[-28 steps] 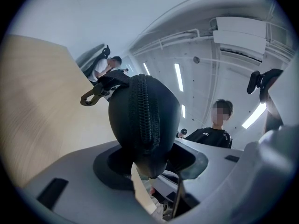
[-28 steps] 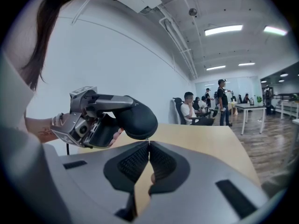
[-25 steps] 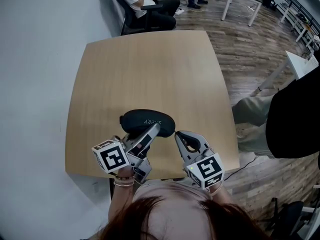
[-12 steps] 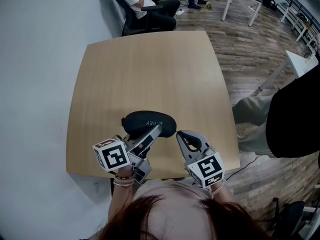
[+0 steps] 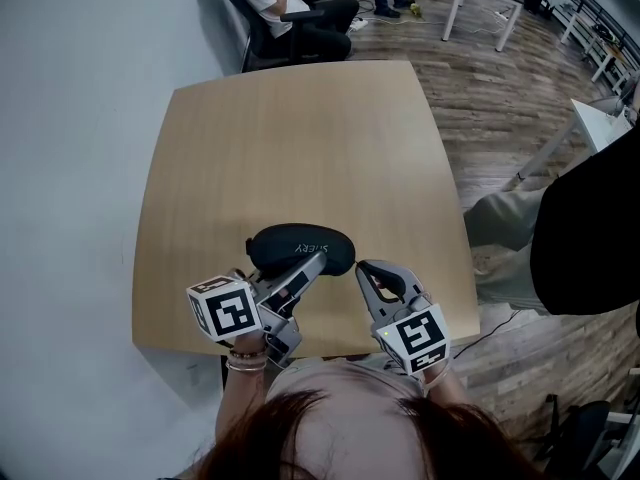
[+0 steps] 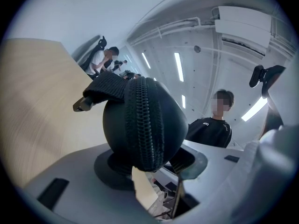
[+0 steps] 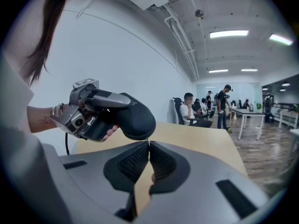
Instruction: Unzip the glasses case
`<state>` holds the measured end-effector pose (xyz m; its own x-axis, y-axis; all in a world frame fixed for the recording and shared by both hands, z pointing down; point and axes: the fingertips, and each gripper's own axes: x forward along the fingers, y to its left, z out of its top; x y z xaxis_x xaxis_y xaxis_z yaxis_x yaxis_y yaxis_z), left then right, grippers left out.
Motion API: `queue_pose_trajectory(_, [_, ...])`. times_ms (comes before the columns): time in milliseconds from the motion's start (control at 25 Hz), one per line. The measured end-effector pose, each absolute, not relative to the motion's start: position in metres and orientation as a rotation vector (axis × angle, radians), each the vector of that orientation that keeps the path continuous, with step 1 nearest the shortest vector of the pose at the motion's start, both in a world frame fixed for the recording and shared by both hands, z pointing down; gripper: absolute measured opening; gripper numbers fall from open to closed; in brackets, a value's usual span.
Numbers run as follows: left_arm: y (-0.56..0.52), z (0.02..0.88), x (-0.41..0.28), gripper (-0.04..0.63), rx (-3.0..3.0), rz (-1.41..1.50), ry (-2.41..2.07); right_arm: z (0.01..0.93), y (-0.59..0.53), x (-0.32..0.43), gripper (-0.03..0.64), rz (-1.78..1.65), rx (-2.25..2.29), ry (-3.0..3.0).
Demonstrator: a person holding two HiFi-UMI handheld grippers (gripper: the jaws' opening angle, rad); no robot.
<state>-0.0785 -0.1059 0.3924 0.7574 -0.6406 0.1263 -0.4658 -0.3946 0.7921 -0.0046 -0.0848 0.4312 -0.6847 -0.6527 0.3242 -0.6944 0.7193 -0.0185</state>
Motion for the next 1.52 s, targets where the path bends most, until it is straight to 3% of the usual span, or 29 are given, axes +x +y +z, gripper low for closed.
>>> queue_pose_trajectory(1520, [-0.095, 0.400, -0.061, 0.212, 2.117, -0.181, -0.736, 0.433, -0.087, 0.011, 0.017, 0.085, 1.073, -2.584])
